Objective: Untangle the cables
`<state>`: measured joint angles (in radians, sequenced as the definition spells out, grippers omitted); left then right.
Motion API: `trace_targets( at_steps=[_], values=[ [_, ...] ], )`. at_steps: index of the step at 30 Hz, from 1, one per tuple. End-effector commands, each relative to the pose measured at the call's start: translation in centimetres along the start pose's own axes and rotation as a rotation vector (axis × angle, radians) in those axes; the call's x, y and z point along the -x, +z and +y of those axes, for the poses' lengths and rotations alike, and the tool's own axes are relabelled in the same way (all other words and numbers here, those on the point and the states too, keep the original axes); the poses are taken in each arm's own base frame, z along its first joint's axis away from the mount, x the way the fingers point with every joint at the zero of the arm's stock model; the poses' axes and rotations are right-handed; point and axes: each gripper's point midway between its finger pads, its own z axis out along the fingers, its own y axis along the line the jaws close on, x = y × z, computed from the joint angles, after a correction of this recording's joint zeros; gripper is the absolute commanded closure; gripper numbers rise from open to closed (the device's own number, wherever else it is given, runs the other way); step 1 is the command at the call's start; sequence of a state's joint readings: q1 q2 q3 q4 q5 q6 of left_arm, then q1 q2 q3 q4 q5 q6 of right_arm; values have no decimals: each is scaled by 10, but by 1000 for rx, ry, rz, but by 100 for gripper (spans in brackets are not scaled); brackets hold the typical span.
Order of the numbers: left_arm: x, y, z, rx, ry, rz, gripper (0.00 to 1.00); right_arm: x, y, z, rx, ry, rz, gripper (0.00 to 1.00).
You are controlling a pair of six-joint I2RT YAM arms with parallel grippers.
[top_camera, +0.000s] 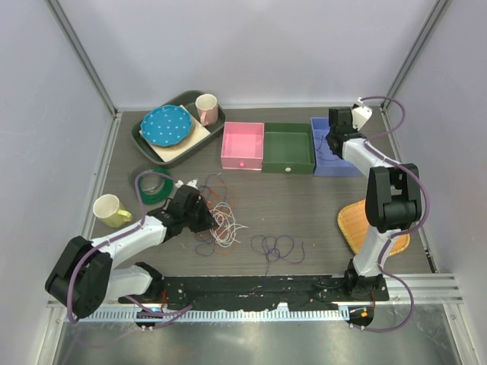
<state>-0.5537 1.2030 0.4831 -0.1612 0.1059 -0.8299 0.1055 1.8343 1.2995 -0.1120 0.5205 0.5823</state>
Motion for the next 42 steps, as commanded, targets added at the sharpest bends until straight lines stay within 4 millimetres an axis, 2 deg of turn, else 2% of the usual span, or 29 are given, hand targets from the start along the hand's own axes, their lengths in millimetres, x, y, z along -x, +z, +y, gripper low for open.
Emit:
trace_targets(
  at_steps=[1, 3, 4, 5, 8, 13, 15, 17, 18, 21, 22, 23, 25, 26, 27, 28, 29, 30, 31, 32, 33, 34, 35, 36, 37, 38, 40, 41, 42],
  values=[
    [4, -3, -6, -33, -1, -22, 100, 9, 2, 3, -20, 47, 8, 84],
    [4, -4, -5, -32, -1, -21, 100, 5, 7, -2, -48, 37, 28, 80],
    [4, -4, -6, -33, -1, -22, 100, 3, 9, -4, -53, 35, 37, 82],
    [4, -4, -6, -34, 0, -23, 100, -3, 14, -7, -65, 27, 48, 88],
    [4, -4, -5, -33, 0, -24, 100, -12, 25, -15, -102, 8, 68, 90],
    [5, -4, -5, -28, -1, -25, 100, -10, 37, -27, -167, -21, 61, 89],
    [5, -4, -4, -23, 0, -25, 100, -9, 37, -25, -158, -29, 66, 77],
    [4, -4, -4, -23, 2, -23, 100, -8, 33, -21, -132, -28, 77, 56],
    [5, -4, -5, -25, 2, -25, 100, -6, 31, -20, -121, -25, 78, 52],
    [5, -5, -7, -35, 3, -22, 100, 8, 12, -2, -20, -31, 80, 41],
    [5, -5, -7, -38, 3, -21, 100, 25, -2, 4, 15, -27, 51, 38],
    [5, -6, -9, -45, 5, -22, 100, 29, -10, 3, 17, -76, 46, 31],
    [7, -7, -10, -42, 7, -26, 100, 41, -33, 16, 54, -127, 20, 26],
    [9, -8, -11, -40, 10, -30, 99, 52, -51, 19, 80, -153, 7, 22],
    [12, -10, -14, -45, 13, -34, 98, 52, -67, 31, 122, -180, 3, 10],
    [12, -11, -14, -39, 13, -29, 93, 51, -78, 37, 153, -203, 4, 9],
    [13, -11, -15, -37, 12, -31, 90, 57, -100, 44, 199, -221, -7, 8],
    [16, -13, -17, -37, 13, -38, 87, 39, -118, 56, 264, -293, 20, 7],
    [17, -15, -17, -30, 14, -40, 76, 30, -135, 63, 311, -333, 30, 6],
    [18, -16, -16, -27, 10, -43, 69, 30, -160, 67, 366, -357, 17, 6],
    [20, -17, -19, -33, 10, -47, 62, 8, -169, 61, 379, -401, 40, 6],
    [20, -19, -20, -36, 10, -47, 55, -16, -194, 74, 453, -445, 54, 5],
    [21, -22, -22, -42, 10, -52, 52, -28, -207, 77, 494, -458, 62, 5],
    [23, -24, -24, -46, 10, -58, 48, -49, -221, 69, 537, -477, 87, 5],
    [23, -27, -23, -41, 6, -57, 40, -76, -245, 78, 640, -501, 137, 5],
    [24, -29, -22, -35, 5, -66, 36, -89, -259, 81, 706, -508, 153, 4],
    [28, -38, -20, -11, 3, -83, 23, -132, -285, 72, 832, -550, 246, 5],
    [32, -41, -18, 10, 4, -106, 19, -154, -310, 75, 911, -598, 277, 5],
    [38, -49, -21, 3, 9, -128, 0, -171, -318, 66, 926, -637, 305, 4]
  ],
)
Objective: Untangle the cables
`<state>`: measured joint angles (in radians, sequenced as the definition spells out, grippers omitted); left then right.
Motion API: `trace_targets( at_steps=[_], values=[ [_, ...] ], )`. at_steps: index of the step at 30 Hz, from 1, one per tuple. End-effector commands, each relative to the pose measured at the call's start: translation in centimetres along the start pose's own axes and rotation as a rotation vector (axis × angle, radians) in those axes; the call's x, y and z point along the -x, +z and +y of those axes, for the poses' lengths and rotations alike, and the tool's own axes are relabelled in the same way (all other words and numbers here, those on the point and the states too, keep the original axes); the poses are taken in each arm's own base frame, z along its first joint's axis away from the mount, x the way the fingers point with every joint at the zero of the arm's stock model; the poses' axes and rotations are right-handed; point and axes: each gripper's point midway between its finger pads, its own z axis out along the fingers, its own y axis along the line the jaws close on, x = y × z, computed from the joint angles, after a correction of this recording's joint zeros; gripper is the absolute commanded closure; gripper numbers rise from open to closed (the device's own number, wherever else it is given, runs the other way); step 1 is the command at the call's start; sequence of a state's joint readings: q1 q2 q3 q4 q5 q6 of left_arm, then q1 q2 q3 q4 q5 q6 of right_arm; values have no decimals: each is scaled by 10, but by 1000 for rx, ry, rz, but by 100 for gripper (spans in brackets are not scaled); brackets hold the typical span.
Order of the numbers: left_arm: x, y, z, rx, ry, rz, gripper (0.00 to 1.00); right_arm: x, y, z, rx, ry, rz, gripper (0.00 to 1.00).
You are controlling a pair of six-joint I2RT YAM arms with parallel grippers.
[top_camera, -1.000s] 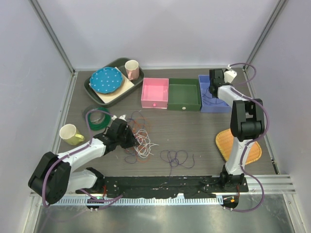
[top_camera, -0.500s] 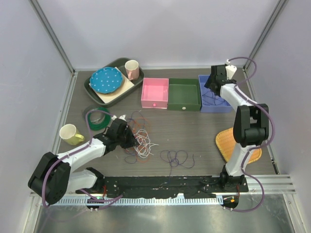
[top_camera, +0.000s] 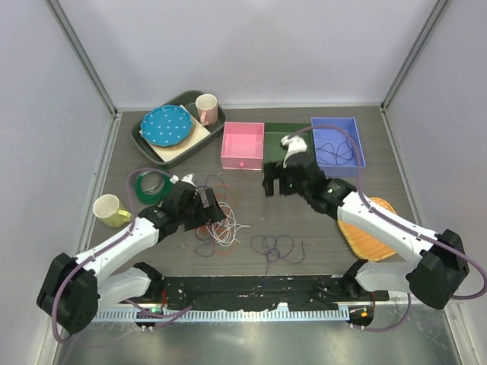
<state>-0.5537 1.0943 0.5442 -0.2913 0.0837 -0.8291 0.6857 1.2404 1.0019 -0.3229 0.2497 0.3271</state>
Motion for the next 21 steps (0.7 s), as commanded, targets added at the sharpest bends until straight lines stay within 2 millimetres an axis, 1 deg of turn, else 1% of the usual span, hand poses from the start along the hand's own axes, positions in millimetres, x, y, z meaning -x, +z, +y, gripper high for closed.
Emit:
trace_targets(
  at_steps=[1, 2, 3, 5, 6, 7, 8, 10, 11, 13, 14, 17, 20, 21],
  values=[
    [22, -26, -5, 30, 5, -79, 0, -68, -22, 54, 212, -106, 132, 4],
    [26, -29, -3, 49, 4, -100, 0, -83, -32, 67, 214, -141, 144, 4],
    [32, -35, -4, 52, 3, -128, 0, -98, -36, 71, 217, -165, 169, 5],
    [32, -41, 3, 88, -7, -135, 0, -118, -40, 77, 206, -142, 202, 4],
    [37, -44, 7, 114, -11, -161, 0, -137, -44, 81, 210, -153, 237, 4],
    [36, -48, 11, 133, -16, -164, 0, -146, -45, 80, 194, -151, 257, 4],
    [36, -51, 14, 148, -16, -172, 0, -164, -45, 74, 156, -178, 306, 5],
    [38, -56, 22, 180, -21, -199, 0, -184, -46, 68, 103, -207, 347, 5],
    [36, -55, 26, 189, -32, -199, 0, -197, -46, 64, 78, -235, 389, 5],
    [33, -53, 25, 167, -36, -201, 0, -211, -49, 69, 78, -263, 424, 5],
    [30, -52, 28, 171, -36, -195, 0, -219, -47, 69, 69, -280, 449, 5],
    [26, -49, 32, 176, -35, -189, 0, -230, -44, 76, 81, -270, 478, 6],
    [23, -45, 30, 155, -26, -177, 0, -238, -39, 71, 31, -254, 493, 11],
    [23, -44, 28, 147, -22, -177, 0, -242, -36, 67, 10, -256, 501, 14]
  ],
)
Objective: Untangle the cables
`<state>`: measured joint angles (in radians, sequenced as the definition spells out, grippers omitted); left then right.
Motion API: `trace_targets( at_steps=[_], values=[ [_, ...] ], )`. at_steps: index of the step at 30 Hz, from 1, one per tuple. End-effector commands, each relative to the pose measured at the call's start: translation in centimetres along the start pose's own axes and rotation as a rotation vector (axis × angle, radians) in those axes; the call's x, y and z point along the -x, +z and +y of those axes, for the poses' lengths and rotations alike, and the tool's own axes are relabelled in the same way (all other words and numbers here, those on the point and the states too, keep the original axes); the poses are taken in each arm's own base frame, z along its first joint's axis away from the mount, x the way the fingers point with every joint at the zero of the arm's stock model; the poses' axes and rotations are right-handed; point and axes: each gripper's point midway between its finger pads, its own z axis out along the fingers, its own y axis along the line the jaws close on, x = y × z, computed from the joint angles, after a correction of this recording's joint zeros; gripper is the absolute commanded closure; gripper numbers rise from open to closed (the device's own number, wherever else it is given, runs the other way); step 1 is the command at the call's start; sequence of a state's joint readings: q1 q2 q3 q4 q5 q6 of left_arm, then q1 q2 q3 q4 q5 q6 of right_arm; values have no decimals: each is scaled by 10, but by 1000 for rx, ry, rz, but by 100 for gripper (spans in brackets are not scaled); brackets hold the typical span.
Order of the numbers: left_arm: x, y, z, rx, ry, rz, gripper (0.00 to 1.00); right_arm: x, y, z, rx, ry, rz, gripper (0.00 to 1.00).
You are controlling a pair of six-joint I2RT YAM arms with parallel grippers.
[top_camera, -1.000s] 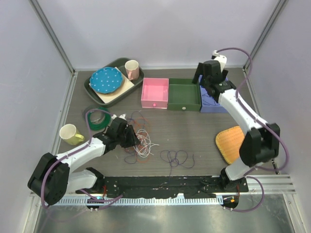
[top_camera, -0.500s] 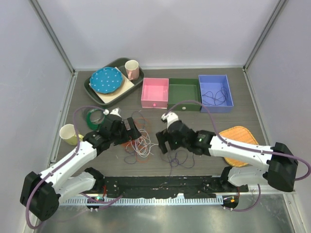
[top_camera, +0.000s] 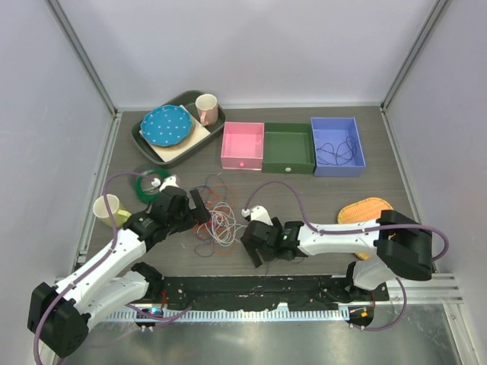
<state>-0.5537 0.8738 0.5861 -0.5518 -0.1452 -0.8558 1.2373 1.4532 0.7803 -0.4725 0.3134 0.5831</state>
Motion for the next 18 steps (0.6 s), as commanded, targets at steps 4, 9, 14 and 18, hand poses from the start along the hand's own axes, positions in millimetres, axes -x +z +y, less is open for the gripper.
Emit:
trace_targets(
  at_steps=[4, 9, 14, 18],
  values=[
    [-4, 5, -2, -29, 8, 2, 0, -6, 17, -6, -87, 88, 19, 25],
    [-7, 6, -3, -42, 15, 17, 0, 6, 21, -7, -120, 104, -4, 91],
    [-6, 3, -4, -56, 15, 8, 0, 71, -20, -13, -135, 150, -234, 99],
    [-10, 4, -6, -77, 14, 18, 0, 126, -64, -30, -124, 225, -423, 99]
  ],
)
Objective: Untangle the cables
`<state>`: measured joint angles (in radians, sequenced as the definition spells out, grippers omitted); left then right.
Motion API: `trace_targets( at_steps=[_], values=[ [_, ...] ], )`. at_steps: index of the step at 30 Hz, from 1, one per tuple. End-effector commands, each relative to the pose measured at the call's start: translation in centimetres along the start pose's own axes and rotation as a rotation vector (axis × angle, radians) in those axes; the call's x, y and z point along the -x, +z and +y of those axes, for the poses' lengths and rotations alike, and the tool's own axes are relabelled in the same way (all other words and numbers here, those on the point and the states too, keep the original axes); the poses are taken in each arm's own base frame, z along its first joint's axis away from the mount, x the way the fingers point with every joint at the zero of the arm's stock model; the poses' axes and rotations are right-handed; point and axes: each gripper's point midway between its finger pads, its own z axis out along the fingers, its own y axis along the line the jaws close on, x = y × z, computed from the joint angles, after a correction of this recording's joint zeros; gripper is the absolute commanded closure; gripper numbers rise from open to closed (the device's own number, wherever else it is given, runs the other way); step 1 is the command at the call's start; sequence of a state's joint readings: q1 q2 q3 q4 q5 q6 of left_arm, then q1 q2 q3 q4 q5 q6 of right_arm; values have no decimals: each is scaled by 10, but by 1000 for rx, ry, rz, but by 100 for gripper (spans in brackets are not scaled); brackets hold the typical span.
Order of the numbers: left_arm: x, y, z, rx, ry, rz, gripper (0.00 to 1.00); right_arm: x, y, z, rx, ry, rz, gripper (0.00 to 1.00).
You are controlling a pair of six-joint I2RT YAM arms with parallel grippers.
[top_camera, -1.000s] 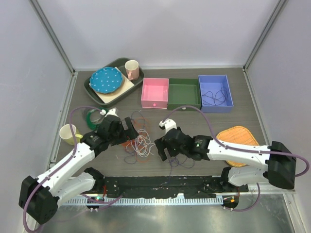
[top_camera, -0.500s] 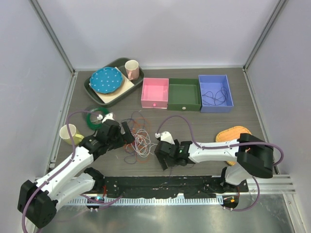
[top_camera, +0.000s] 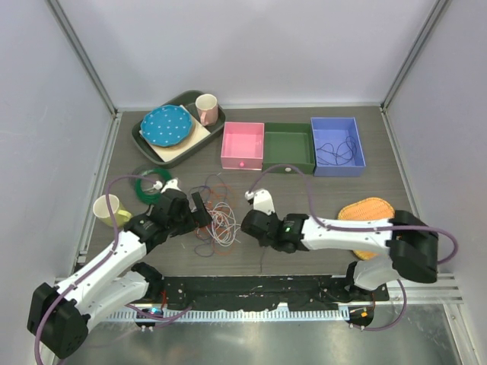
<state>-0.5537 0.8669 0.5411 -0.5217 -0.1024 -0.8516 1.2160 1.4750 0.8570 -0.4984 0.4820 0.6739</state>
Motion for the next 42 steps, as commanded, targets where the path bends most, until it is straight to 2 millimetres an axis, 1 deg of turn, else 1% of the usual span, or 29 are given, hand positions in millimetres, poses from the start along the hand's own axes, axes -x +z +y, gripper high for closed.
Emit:
trace_targets(
  at_steps=[1, 3, 4, 6, 7, 9, 10, 11, 12, 13, 14, 16, 17, 19, 21, 22, 23, 25, 26, 28, 29, 30, 32, 33, 36, 37, 38, 40, 42],
  values=[
    [0, 1, -7, -50, 14, -6, 0, 114, -54, -21, 15, 175, -338, 99],
    [-1, 2, -7, -46, 15, 0, 0, 147, -72, -31, 69, 229, -415, 99],
    [-2, 3, -6, -42, 14, 9, 0, 166, -72, -57, 38, 294, -445, 99],
    [-3, 4, -6, -44, 19, 16, 0, 194, -81, -77, 67, 345, -498, 99],
    [-4, 4, -7, -45, 20, 21, 0, 214, -86, -106, 34, 403, -540, 99],
    [-5, 5, -6, -42, 23, 24, 0, 237, -95, -136, -13, 453, -597, 99],
    [-5, 6, -5, -39, 22, 25, 0, 258, -109, -152, -49, 469, -661, 99],
    [-5, 6, -5, -36, 22, 28, 0, 268, -114, -179, -111, 500, -691, 99],
    [-6, 7, -5, -34, 24, 30, 0, 276, -111, -190, -144, 514, -694, 99],
    [-6, 7, -5, -33, 24, 31, 0, 292, -124, -207, -185, 518, -735, 99],
    [-7, 7, -5, -33, 27, 35, 0, 299, -126, -231, -239, 544, -747, 99],
    [-6, 8, -5, -30, 27, 36, 0, 318, -126, -256, -288, 559, -758, 99],
    [-7, 9, -4, -28, 28, 38, 0, 320, -124, -281, -332, 582, -759, 99],
    [-7, 10, -4, -25, 29, 39, 0, 332, -118, -303, -364, 592, -759, 99],
    [-7, 11, -2, -14, 30, 41, 0, 336, -118, -333, -421, 612, -769, 99],
    [-7, 11, -2, -10, 31, 42, 0, 342, -120, -342, -435, 617, -782, 99],
    [-8, 12, -1, -5, 32, 44, 0, 342, -109, -349, -446, 605, -764, 99],
    [-7, 12, 0, 2, 36, 43, 0, 346, -105, -365, -473, 611, -769, 99],
    [-7, 13, 1, 7, 35, 45, 0, 343, -91, -369, -482, 605, -743, 99],
    [-7, 14, 1, 11, 38, 44, 0, 341, -78, -378, -489, 607, -724, 99],
    [-7, 14, 1, 13, 37, 45, 0, 336, -60, -380, -494, 602, -689, 99],
    [-7, 14, 2, 15, 39, 47, 0, 332, -50, -383, -503, 607, -674, 99],
    [-7, 15, 2, 19, 40, 46, 0, 320, -29, -390, -524, 618, -629, 99],
    [-7, 15, 2, 20, 41, 47, 0, 310, -9, -395, -538, 622, -585, 99],
    [-9, 17, 0, 11, 45, 60, 0, 288, 18, -401, -587, 631, -521, 99],
    [-9, 17, -3, -7, 48, 63, 0, 277, 34, -401, -592, 628, -481, 91],
    [-9, 18, -5, -16, 48, 67, 0, 272, 42, -399, -588, 623, -460, 86],
    [-10, 18, -8, -23, 51, 76, 0, 260, 54, -401, -612, 627, -424, 72],
    [-9, 19, -5, -6, 52, 74, 0, 259, 54, -402, -616, 629, -423, 55]
  ],
)
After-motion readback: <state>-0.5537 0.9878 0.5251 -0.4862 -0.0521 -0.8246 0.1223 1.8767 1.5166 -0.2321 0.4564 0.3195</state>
